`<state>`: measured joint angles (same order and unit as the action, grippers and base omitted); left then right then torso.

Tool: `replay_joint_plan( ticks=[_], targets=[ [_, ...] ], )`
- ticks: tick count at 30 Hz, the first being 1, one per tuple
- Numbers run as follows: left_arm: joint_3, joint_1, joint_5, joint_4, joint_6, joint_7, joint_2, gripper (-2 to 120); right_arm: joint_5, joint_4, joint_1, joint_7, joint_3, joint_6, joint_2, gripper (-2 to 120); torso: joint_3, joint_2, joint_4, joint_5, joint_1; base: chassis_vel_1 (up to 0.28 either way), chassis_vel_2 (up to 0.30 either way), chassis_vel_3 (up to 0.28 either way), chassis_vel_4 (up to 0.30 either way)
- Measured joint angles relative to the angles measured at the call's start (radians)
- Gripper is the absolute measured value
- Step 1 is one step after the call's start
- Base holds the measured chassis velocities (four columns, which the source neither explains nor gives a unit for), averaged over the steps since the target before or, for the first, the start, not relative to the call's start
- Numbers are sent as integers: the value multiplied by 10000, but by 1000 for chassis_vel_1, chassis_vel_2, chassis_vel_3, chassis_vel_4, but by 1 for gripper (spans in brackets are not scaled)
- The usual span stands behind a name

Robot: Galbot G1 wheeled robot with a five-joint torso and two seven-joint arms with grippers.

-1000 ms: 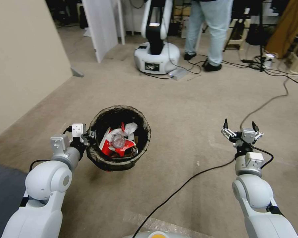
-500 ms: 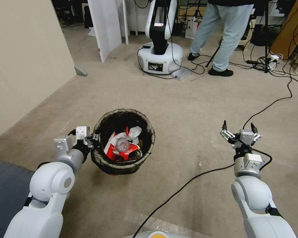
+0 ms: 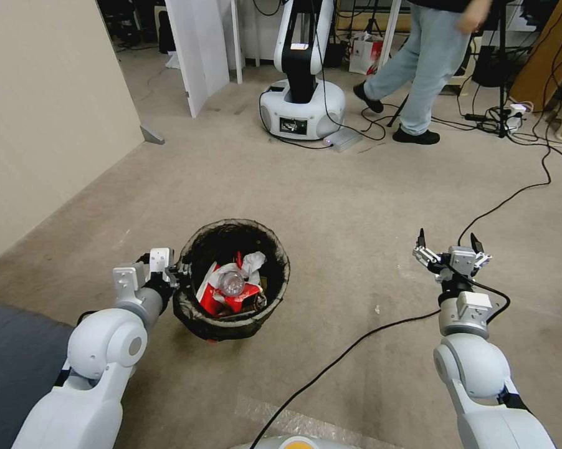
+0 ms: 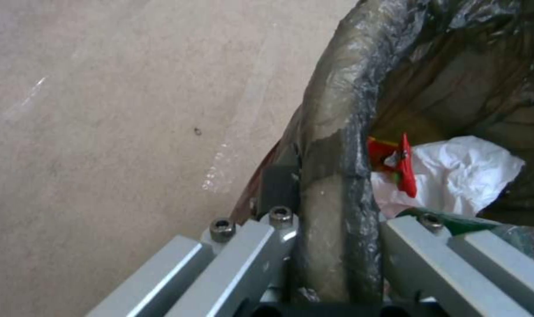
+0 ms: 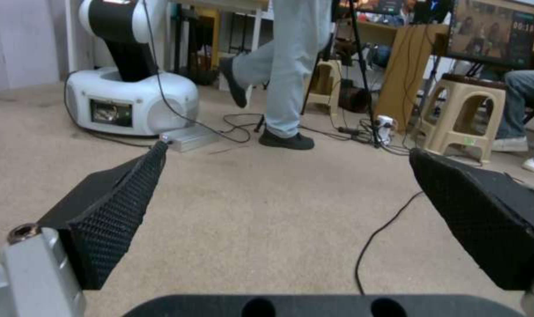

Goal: Pick up the trash bin, then pick up the garbage from the floor and place it into the trash bin.

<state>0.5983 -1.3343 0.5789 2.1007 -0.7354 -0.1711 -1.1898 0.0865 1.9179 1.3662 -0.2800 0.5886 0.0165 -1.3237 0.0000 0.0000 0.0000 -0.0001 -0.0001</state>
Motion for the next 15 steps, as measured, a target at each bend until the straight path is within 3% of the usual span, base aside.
replay_joint_plan(
  ticks=[15],
  targets=[
    [-80, 112, -140, -630, 0, -49, -97, 1, -61, -75, 3, -23, -65, -33, -42, 100, 0, 0, 0, 1, 0, 0, 0, 0, 0]
  ],
)
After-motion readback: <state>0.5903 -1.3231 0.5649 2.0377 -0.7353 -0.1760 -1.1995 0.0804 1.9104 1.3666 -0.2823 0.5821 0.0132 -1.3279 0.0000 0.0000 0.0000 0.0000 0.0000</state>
